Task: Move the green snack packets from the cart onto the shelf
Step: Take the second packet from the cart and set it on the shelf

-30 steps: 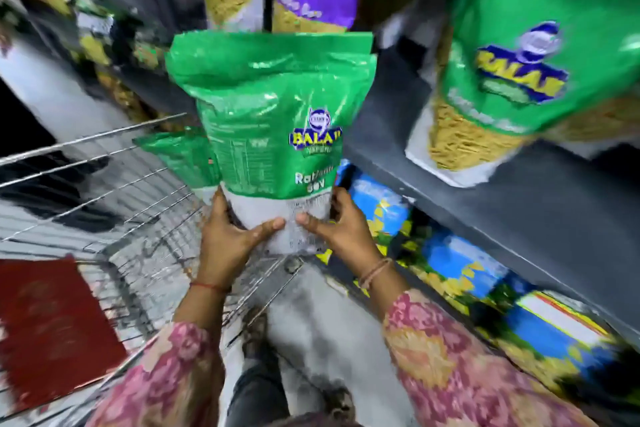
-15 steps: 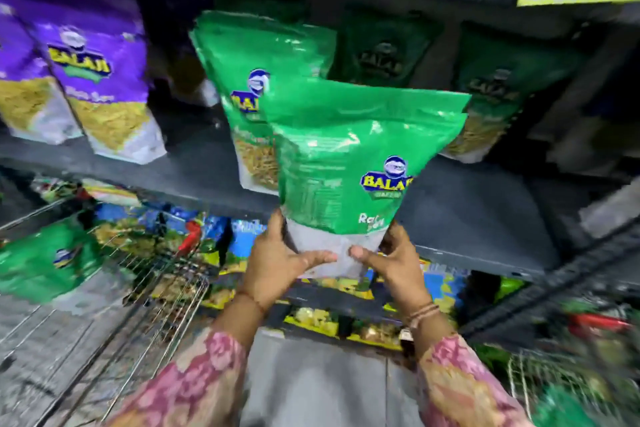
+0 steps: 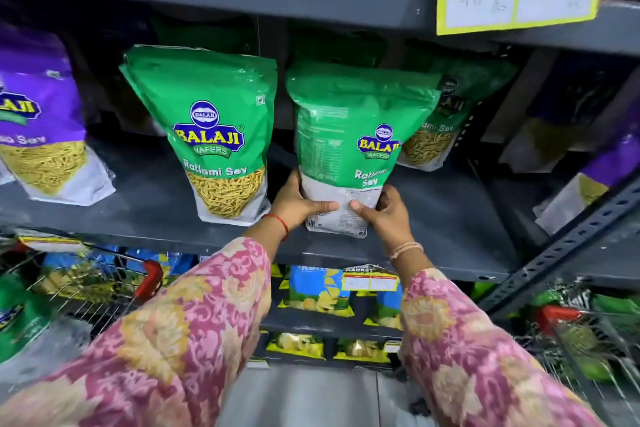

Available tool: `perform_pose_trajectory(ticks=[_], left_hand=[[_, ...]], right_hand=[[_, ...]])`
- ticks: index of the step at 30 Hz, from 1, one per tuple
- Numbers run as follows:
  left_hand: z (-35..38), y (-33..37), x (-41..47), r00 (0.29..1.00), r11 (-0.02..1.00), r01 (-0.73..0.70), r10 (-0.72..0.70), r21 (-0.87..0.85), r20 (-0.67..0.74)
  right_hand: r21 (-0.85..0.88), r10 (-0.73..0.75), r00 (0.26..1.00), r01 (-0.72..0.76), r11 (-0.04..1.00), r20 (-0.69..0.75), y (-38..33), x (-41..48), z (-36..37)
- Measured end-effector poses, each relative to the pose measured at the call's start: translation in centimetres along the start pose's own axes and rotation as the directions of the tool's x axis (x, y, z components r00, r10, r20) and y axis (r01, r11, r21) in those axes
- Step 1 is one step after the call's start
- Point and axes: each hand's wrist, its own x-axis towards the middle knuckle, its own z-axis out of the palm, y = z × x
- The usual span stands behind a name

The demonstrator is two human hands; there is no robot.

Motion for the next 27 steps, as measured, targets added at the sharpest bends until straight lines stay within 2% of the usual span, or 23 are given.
perform_pose_trajectory(ticks=[7,8,10,12,16,19,21,24,27], left_hand=[[-0.2,-1.1,0.3,0.999,0.999,0.032,-0.032,0.005,0.017],[-0.1,-1.1,0.3,0.999,0.999,0.037,-0.038,0.015,0.015],[0.2,-0.8,0.1,0.999,0.999,0.047,-0.046,0.022,-0.011],[1.1,-0.3,-0.3,0.996,0.998,0.04,-0.036,0.051,-0.088],[4.3,1.0,-2.9,0.953,0.985,0.056,-0.003,0.163,-0.304],[5.5,1.3,-5.4,0.922,0.988,-0.039,0.094,0.152,-0.375],[5.4,1.1,-6.7,0.919,0.973,-0.115,0.18,0.198,-0.35],[5.2,0.5,-8.1,0.928,0.944,-0.217,0.278,0.247,-0.247],[4.8,-0.2,-8.1,0.931,0.954,-0.246,0.282,0.174,-0.232]], right_hand=[[-0.037,-0.022,0.999,0.021,0.999,-0.035,0.7,-0.3,0.4],[-0.08,-0.051,0.993,0.043,0.996,-0.105,0.8,-0.8,0.6],[-0.286,-0.166,0.932,0.072,0.956,-0.322,1.3,-2.2,1.2],[-0.446,-0.257,0.88,0.058,0.893,-0.4,2.2,-4.2,2.5],[-0.47,-0.218,0.912,0.032,0.882,-0.347,3.6,-6.1,6.1],[-0.305,-0.089,0.889,-0.059,0.951,-0.449,2.8,-5.4,7.1],[-0.292,-0.06,0.887,-0.086,0.953,-0.458,2.4,-4.9,6.9],[-0.406,-0.102,0.914,-0.072,0.911,-0.392,2.6,-4.4,5.5],[-0.361,-0.116,0.934,-0.014,0.933,-0.337,2.8,-3.8,4.1]])
